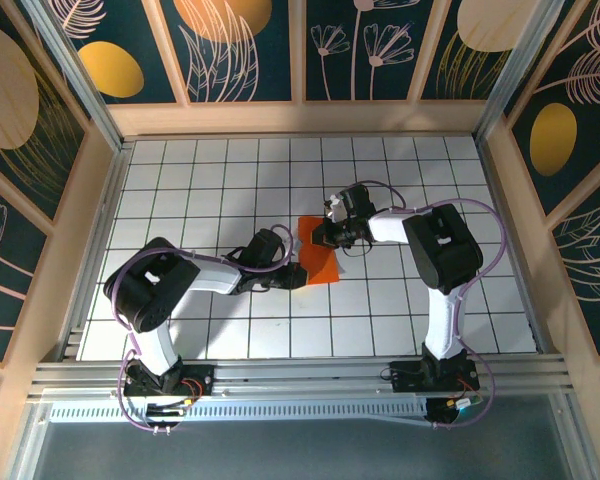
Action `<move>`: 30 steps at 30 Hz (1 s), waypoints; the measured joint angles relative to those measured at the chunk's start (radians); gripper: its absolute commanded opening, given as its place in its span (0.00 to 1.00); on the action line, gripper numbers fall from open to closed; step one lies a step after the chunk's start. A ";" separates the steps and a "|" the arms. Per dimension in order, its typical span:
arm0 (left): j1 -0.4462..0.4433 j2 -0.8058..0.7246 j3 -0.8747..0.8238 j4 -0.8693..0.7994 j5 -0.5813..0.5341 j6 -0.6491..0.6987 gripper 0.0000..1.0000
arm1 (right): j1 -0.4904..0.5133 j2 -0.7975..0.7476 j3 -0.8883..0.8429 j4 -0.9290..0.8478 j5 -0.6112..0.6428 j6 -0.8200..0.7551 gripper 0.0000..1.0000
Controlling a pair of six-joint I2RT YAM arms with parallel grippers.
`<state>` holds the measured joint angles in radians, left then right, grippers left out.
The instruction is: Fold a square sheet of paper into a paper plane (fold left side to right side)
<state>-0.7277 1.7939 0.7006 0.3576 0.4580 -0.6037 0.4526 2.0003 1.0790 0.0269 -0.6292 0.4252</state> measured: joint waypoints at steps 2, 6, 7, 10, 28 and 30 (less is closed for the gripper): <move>-0.002 -0.001 0.000 -0.003 -0.006 0.002 0.03 | 0.000 0.000 0.000 0.000 0.000 0.000 0.00; -0.009 -0.006 0.000 -0.011 -0.020 0.002 0.03 | 0.000 0.000 0.000 0.000 0.000 0.000 0.00; -0.011 -0.007 0.000 -0.014 -0.023 0.002 0.03 | 0.000 0.000 0.000 0.000 0.000 0.000 0.00; -0.015 -0.012 0.000 -0.022 -0.025 0.003 0.03 | 0.000 0.000 0.000 0.000 0.000 0.000 0.00; -0.039 -0.128 -0.047 -0.177 -0.034 -0.019 0.00 | 0.000 0.000 -0.002 0.003 0.000 0.000 0.00; -0.030 -0.164 -0.047 -0.198 -0.032 -0.030 0.00 | 0.000 -0.001 -0.002 0.004 0.000 0.000 0.00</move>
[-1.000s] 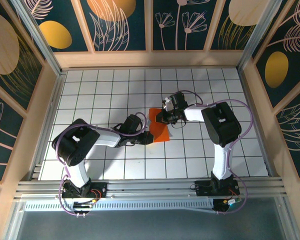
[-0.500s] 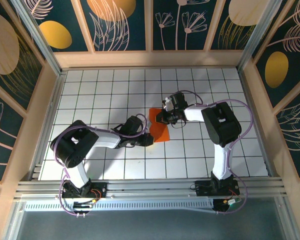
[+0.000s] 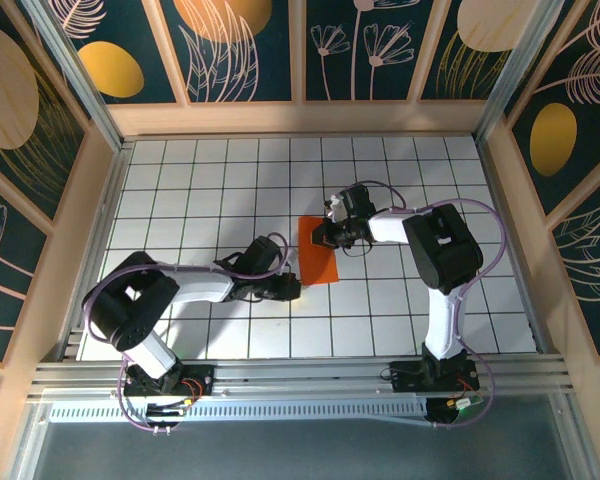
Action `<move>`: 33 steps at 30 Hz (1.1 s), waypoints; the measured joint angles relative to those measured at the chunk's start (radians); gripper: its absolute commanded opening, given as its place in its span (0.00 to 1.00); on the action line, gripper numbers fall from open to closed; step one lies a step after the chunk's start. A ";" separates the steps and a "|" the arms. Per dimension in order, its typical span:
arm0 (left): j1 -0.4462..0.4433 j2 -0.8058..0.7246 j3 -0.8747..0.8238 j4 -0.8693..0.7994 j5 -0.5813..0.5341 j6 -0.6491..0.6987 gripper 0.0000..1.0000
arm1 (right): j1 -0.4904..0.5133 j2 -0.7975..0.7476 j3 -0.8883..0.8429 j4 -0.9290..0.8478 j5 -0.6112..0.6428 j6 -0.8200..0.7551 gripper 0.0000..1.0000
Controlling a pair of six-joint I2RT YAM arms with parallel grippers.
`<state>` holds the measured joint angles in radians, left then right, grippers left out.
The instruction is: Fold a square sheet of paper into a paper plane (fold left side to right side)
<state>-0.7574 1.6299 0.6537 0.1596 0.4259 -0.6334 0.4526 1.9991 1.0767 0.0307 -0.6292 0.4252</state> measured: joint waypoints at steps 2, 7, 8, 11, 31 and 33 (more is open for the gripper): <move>0.027 -0.035 0.007 -0.008 0.011 -0.007 0.00 | 0.000 0.000 -0.002 0.004 0.000 0.000 0.00; 0.104 -0.017 0.091 -0.014 0.019 -0.011 0.00 | 0.000 -0.003 -0.007 0.012 0.000 0.000 0.00; 0.110 0.006 0.120 -0.017 0.019 -0.010 0.00 | 0.001 -0.003 -0.009 0.015 0.000 0.000 0.00; 0.111 0.085 0.193 -0.016 0.019 -0.006 0.00 | 0.001 -0.005 -0.013 0.022 0.000 0.000 0.00; 0.064 0.258 0.293 -0.074 -0.031 0.043 0.00 | 0.001 -0.015 -0.019 0.021 0.004 0.000 0.05; 0.063 0.258 0.293 -0.074 -0.034 0.043 0.00 | 0.001 -0.022 -0.019 0.009 0.010 0.001 0.10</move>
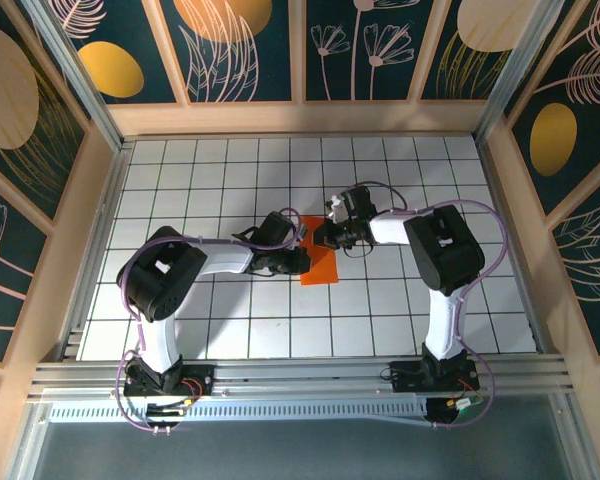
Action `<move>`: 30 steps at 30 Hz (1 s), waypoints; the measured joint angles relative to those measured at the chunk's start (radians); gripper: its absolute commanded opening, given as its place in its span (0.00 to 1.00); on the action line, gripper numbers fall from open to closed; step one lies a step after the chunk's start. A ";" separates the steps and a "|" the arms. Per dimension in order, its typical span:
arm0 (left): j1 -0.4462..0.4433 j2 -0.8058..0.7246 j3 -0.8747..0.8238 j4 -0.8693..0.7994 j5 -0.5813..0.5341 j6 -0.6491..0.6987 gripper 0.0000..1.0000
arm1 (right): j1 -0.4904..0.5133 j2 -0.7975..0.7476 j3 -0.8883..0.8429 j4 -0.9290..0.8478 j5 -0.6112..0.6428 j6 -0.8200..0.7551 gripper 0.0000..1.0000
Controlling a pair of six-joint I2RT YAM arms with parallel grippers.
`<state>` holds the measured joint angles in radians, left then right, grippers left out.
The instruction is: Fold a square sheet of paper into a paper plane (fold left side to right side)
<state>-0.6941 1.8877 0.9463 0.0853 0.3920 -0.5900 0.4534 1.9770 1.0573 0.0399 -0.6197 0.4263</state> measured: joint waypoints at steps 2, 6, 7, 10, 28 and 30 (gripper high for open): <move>0.000 0.000 0.000 0.000 -0.001 0.000 0.00 | 0.000 -0.013 0.000 -0.014 0.009 -0.001 0.14; 0.000 0.000 -0.001 0.001 -0.001 0.000 0.00 | -0.001 -0.066 0.000 -0.033 0.026 -0.002 0.11; -0.001 0.000 -0.001 0.001 -0.001 0.000 0.00 | -0.001 -0.085 0.000 -0.037 0.029 -0.003 0.05; -0.002 0.000 -0.001 0.001 -0.001 -0.001 0.00 | -0.001 -0.151 -0.016 -0.047 0.039 -0.010 0.00; -0.008 -0.007 -0.008 0.016 -0.024 -0.020 0.00 | 0.045 -0.235 -0.275 -0.027 -0.010 0.054 0.00; -0.007 -0.011 -0.008 0.015 -0.038 -0.024 0.00 | 0.045 -0.223 -0.280 -0.027 -0.005 0.053 0.00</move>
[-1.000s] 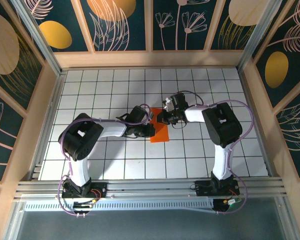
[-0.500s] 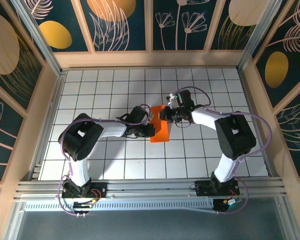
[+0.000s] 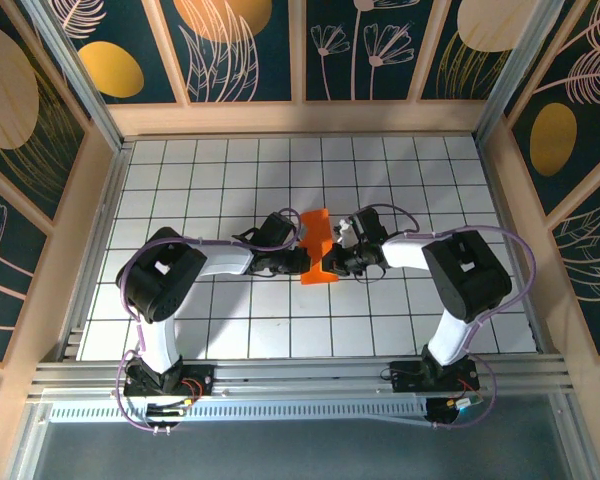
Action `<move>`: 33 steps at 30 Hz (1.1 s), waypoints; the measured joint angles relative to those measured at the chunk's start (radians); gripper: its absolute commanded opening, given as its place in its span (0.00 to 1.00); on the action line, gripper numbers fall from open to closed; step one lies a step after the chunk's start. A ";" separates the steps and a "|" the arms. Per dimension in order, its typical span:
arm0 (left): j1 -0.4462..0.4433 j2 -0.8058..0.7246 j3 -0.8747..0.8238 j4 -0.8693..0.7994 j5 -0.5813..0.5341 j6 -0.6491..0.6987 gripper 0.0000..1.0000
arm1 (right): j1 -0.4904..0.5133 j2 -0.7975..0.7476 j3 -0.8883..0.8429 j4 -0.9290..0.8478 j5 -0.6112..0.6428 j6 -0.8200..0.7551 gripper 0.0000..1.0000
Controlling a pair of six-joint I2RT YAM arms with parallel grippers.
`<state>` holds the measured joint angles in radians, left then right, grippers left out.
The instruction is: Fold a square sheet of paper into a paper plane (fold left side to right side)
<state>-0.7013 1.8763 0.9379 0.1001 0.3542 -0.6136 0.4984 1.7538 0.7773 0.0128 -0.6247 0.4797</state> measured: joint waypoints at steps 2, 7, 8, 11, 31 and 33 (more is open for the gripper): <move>0.004 -0.005 0.000 0.000 -0.009 -0.005 0.00 | -0.001 0.007 -0.001 0.002 0.000 -0.003 0.00; 0.038 -0.019 0.001 0.027 0.006 -0.027 0.00 | -0.001 0.011 -0.001 0.002 0.003 -0.023 0.00; 0.045 -0.019 0.003 0.031 0.010 -0.029 0.00 | -0.001 0.012 0.000 0.002 0.003 -0.028 0.00; 0.063 -0.019 0.008 0.046 0.031 -0.034 0.00 | -0.001 0.015 0.002 0.003 0.003 -0.036 0.00; 0.124 0.079 0.057 0.154 0.064 -0.038 0.00 | -0.004 0.029 0.015 0.002 -0.001 -0.068 0.00; 0.128 0.084 0.057 0.166 0.063 -0.041 0.00 | -0.004 0.029 0.015 0.002 -0.002 -0.076 0.00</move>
<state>-0.5732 1.9602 0.9947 0.2657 0.4171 -0.6544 0.4942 1.7832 0.7921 0.0143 -0.6266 0.4034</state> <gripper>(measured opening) 0.043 0.047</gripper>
